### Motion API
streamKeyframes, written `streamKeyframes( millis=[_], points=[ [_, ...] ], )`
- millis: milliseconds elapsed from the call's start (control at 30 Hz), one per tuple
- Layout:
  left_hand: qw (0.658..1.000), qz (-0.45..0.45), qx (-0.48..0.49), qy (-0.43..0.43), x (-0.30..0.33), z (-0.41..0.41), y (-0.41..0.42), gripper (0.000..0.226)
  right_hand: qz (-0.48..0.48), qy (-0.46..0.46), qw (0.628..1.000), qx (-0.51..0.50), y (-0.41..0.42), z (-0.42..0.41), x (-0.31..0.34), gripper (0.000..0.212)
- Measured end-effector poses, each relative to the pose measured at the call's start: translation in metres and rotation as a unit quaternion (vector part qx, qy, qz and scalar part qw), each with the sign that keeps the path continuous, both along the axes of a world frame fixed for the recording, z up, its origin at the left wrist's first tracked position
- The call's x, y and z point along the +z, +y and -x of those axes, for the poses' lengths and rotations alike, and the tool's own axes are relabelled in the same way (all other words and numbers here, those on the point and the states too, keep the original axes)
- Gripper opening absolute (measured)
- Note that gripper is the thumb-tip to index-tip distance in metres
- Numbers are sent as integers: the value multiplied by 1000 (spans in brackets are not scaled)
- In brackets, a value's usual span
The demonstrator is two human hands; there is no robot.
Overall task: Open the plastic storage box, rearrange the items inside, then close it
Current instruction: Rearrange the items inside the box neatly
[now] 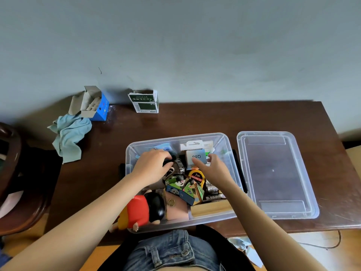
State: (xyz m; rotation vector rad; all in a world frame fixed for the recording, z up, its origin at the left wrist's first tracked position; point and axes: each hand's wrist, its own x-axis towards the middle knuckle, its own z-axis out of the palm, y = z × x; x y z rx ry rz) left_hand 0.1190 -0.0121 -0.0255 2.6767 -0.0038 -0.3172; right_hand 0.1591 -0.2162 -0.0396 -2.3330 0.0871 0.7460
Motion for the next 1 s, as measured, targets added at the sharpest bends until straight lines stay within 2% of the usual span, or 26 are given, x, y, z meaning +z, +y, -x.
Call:
streamKeyframes(
  millis=[167, 267, 367, 433, 500, 600, 667, 733, 833, 933, 1000],
  points=[
    [996, 8, -40, 73, -7, 4, 4, 34, 46, -22, 998, 33, 16, -8, -1, 48],
    [988, 96, -24, 118, -5, 4, 9, 30, 34, -16, 999, -1, 16, -10, -4, 47],
    [977, 174, 10, 120, -1, 5, 13, 28, -14, -8, 1000, -1, 13, -9, -2, 50],
    [970, 226, 45, 75, 5, 8, 15, 28, -1, 4, 999, 32, 8, -9, 4, 50],
    [960, 262, 99, -23, 12, 14, 19, 25, 63, -16, 995, 82, 0, -9, 11, 48],
    [937, 212, 194, -198, 19, 25, 34, 21, 160, -107, 973, 131, -4, -7, 30, 42],
    [922, 168, 260, -231, 18, 33, 45, 17, 191, -143, 956, 170, 3, -3, 46, 40],
    [914, 151, 316, -203, 12, 42, 54, 16, 182, -152, 946, 219, 18, 0, 61, 40],
    [904, 172, 373, -120, 0, 52, 60, 27, 88, -146, 946, 277, 50, 3, 77, 25],
    [886, 242, 390, -64, -7, 58, 62, 26, -13, -128, 938, 323, 86, 8, 78, 21],
    [869, 295, 396, -35, -9, 58, 63, 25, -23, -109, 915, 387, 109, 11, 70, 29]
  ],
)
